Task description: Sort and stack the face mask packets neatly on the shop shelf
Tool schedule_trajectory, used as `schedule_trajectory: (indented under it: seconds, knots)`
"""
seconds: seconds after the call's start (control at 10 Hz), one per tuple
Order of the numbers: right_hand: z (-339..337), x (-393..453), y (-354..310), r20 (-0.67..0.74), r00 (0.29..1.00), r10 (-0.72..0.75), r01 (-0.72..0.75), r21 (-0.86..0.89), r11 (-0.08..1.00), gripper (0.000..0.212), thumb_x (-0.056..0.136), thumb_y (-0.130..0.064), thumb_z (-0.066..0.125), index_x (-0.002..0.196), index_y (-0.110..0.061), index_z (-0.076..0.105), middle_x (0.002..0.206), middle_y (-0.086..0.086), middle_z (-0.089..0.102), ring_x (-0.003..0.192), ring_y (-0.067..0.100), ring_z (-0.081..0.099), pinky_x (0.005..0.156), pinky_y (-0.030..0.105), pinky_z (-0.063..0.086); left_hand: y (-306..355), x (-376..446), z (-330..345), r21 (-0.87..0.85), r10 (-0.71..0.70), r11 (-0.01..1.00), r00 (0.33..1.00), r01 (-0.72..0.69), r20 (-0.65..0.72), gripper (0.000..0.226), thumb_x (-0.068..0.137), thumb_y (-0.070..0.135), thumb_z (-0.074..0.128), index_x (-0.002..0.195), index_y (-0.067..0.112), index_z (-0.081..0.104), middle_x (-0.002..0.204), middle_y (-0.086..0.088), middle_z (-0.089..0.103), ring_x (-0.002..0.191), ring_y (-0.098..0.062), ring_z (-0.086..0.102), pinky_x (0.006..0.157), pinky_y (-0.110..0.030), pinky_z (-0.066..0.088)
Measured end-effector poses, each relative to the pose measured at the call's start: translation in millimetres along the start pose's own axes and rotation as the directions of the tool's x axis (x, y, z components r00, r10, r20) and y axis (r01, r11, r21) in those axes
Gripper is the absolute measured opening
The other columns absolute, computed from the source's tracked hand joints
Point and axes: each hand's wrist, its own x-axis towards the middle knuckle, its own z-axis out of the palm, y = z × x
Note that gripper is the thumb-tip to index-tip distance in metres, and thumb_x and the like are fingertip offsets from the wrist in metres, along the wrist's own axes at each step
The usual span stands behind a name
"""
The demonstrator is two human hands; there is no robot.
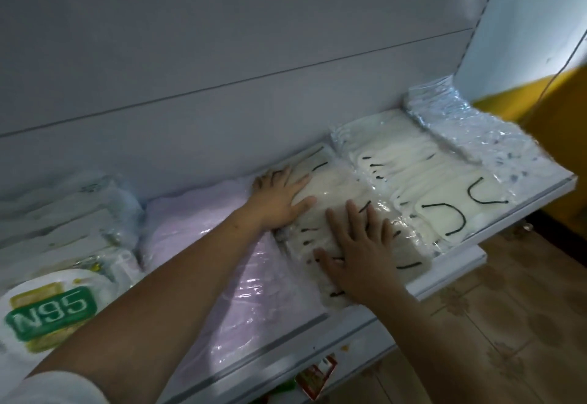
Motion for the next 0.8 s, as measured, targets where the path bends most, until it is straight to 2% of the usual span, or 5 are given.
schedule_trajectory:
  seconds: [0.1, 0.4, 0.5, 0.6, 0.8]
  knots:
    - [7, 1, -15, -0.029, 0.998, -0.059, 0.061, 0.057, 0.997, 0.083, 0.088, -0.073, 0.028, 0.156, -0.026, 0.024, 0.163, 0.017, 0.016, 0.147, 0.05, 0.008, 0.115, 0.068, 0.012, -13, 13, 1, 0.031, -0.021, 0.999, 1.0, 0.021, -0.023, 0.088, 0.072, 0.088, 0.003, 0.153, 0.054, 0.007, 0.168, -0.003, 0.004, 0.152, -0.034, 0.01, 0.121, -0.052, 0.013]
    - [-4, 18, -10, -0.048, 0.998, -0.038, 0.049, 0.243, 0.969, 0.076, 0.096, -0.066, 0.029, 0.158, -0.028, 0.007, 0.165, 0.011, -0.013, 0.149, 0.035, -0.02, 0.118, 0.058, -0.012, -12, 20, -14, 0.014, -0.002, 1.0, 1.0, 0.003, -0.03, 0.095, 0.075, 0.084, 0.006, 0.158, 0.039, 0.013, 0.168, 0.004, 0.01, 0.154, -0.02, 0.013, 0.124, -0.041, 0.013]
    - [-4, 16, 12, -0.186, 0.98, -0.078, 0.1, 0.114, 0.988, 0.071, 0.096, -0.06, 0.031, 0.156, -0.022, 0.024, 0.165, 0.013, 0.01, 0.152, 0.035, 0.0, 0.12, 0.058, -0.002, 7, 14, -23, -0.096, 0.019, 0.995, 0.981, -0.038, -0.191, 0.094, 0.08, 0.079, 0.016, 0.157, 0.027, 0.027, 0.165, -0.002, 0.021, 0.152, -0.02, 0.019, 0.123, -0.035, 0.014]
    - [4, 20, 20, -0.084, 0.993, -0.082, 0.09, 0.101, 0.991, 0.074, 0.097, -0.062, 0.025, 0.157, -0.019, 0.018, 0.165, 0.014, 0.007, 0.152, 0.036, 0.002, 0.121, 0.053, 0.001, 21, 7, -11, -0.05, 0.001, 0.999, 0.997, -0.005, -0.08, 0.095, 0.078, 0.082, 0.006, 0.158, 0.033, 0.019, 0.167, 0.001, 0.013, 0.154, -0.02, 0.012, 0.124, -0.039, 0.01]
    - [-33, 25, 12, -0.168, 0.985, -0.038, 0.092, 0.328, 0.94, 0.082, 0.089, -0.063, 0.014, 0.155, -0.016, 0.026, 0.163, 0.012, 0.019, 0.152, 0.028, 0.014, 0.123, 0.045, 0.006, 25, -1, -29, -0.107, -0.03, 0.994, 0.982, 0.01, -0.187, 0.096, 0.08, 0.079, 0.011, 0.157, 0.024, 0.028, 0.165, -0.004, 0.023, 0.152, -0.021, 0.018, 0.123, -0.036, 0.014]
